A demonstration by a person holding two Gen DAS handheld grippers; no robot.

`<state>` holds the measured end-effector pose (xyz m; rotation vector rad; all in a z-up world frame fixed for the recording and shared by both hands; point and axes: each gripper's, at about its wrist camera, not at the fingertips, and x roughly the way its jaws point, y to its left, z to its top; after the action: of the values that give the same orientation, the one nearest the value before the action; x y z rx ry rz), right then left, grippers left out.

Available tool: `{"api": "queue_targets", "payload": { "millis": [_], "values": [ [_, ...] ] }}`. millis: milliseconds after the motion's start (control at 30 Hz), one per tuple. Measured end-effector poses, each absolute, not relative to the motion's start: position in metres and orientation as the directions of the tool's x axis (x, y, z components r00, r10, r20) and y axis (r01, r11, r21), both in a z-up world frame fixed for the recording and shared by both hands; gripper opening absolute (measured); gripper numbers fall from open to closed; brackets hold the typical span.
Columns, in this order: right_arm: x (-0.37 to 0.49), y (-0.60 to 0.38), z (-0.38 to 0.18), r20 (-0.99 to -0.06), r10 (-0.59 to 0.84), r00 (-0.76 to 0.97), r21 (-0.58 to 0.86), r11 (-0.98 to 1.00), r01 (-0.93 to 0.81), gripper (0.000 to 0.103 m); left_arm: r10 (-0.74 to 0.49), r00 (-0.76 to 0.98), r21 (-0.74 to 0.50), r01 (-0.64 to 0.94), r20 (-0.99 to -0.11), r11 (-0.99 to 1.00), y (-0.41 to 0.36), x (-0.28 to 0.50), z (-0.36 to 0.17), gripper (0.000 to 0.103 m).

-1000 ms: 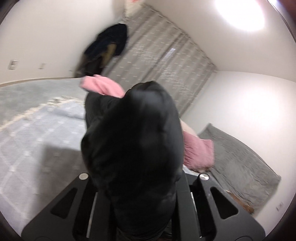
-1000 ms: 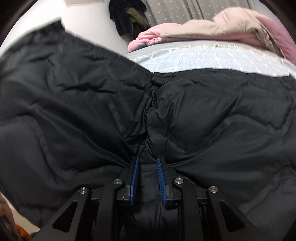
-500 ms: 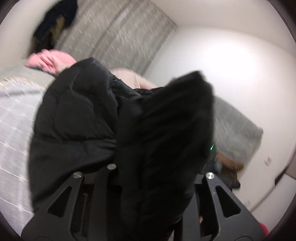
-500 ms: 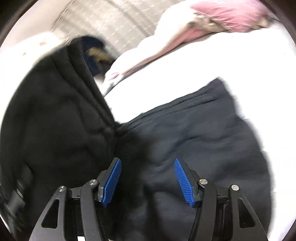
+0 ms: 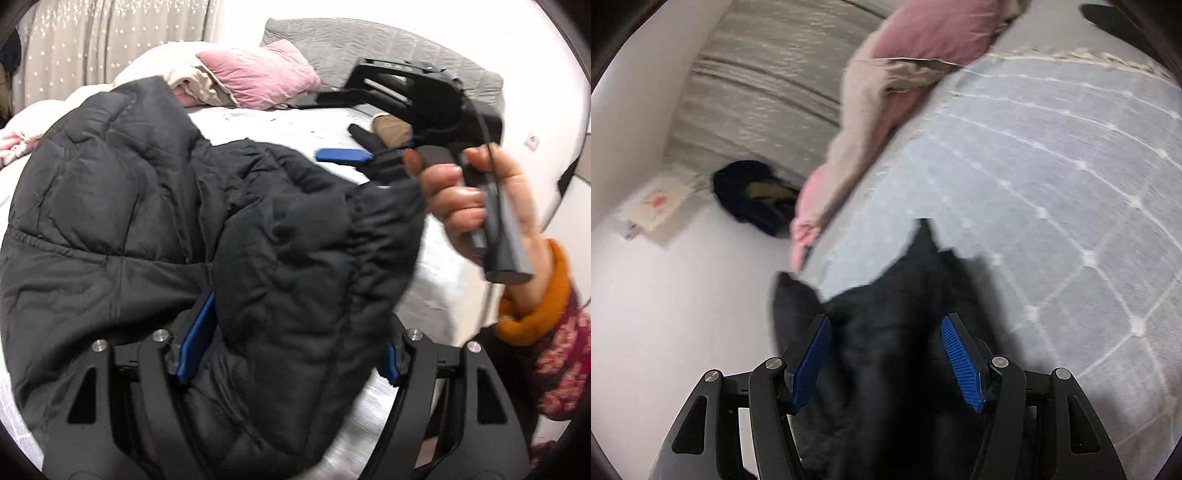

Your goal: Fold large clothes

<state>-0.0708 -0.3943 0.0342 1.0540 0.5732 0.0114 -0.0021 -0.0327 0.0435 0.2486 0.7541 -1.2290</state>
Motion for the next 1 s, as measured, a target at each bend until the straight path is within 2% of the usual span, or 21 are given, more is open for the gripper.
{"api": "queue_targets", "payload": {
  "millis": [100, 200, 300, 367, 633, 667, 733, 767, 833, 1000],
  "values": [
    [-0.06, -0.366, 0.049, -0.411, 0.338, 0.847, 0.825, 0.533, 0.188, 0.063, -0.797, 0.065, -0.253, 0.93, -0.601, 0.266, -0.008, -0.026, 0.065, 0.076],
    [-0.059, -0.351, 0.054, -0.453, 0.362, 0.814, 0.8, 0.568, 0.192, 0.063, -0.844, 0.048, -0.257, 0.942, -0.535, 0.216, 0.023, -0.034, 0.085, 0.078],
    [-0.068, -0.352, 0.044, -0.5, 0.37, 0.783, 0.794, 0.556, 0.244, 0.063, -0.883, 0.083, -0.26, 0.939, -0.462, 0.224, 0.056, -0.034, 0.1, 0.081],
    [-0.065, -0.355, 0.034, -0.512, 0.379, 0.771, 0.809, 0.515, 0.284, 0.063, -0.88, 0.154, -0.258, 0.921, -0.449, 0.293, 0.072, -0.025, 0.104, 0.081],
    [-0.047, -0.35, 0.029, -0.598, 0.312, 0.738, 0.75, 0.543, 0.378, 0.062, -0.73, 0.4, -0.323, 0.706, -0.554, 0.631, 0.086, 0.045, 0.072, 0.081],
    [-0.042, -0.348, 0.028, -0.612, 0.301, 0.731, 0.734, 0.56, 0.384, 0.06, -0.721, 0.41, -0.333, 0.686, -0.558, 0.647, 0.085, 0.049, 0.068, 0.08],
    [-0.025, -0.347, 0.019, -0.646, 0.288, 0.707, 0.699, 0.595, 0.397, 0.046, -0.73, 0.387, -0.363, 0.677, -0.564, 0.64, 0.082, 0.055, 0.061, 0.076],
    [-0.014, -0.348, 0.012, -0.66, 0.292, 0.693, 0.687, 0.607, 0.399, 0.043, -0.734, 0.37, -0.371, 0.681, -0.57, 0.631, 0.077, 0.053, 0.057, 0.076],
    [0.002, -0.351, -0.003, -0.662, 0.316, 0.68, 0.688, 0.616, 0.383, 0.038, -0.725, 0.363, -0.338, 0.703, -0.586, 0.626, 0.057, 0.047, 0.05, 0.076],
    [0.012, -0.36, -0.01, -0.651, 0.334, 0.682, 0.697, 0.618, 0.363, 0.039, -0.686, 0.383, -0.232, 0.745, -0.619, 0.625, 0.036, 0.032, 0.048, 0.076]
  ]
}}
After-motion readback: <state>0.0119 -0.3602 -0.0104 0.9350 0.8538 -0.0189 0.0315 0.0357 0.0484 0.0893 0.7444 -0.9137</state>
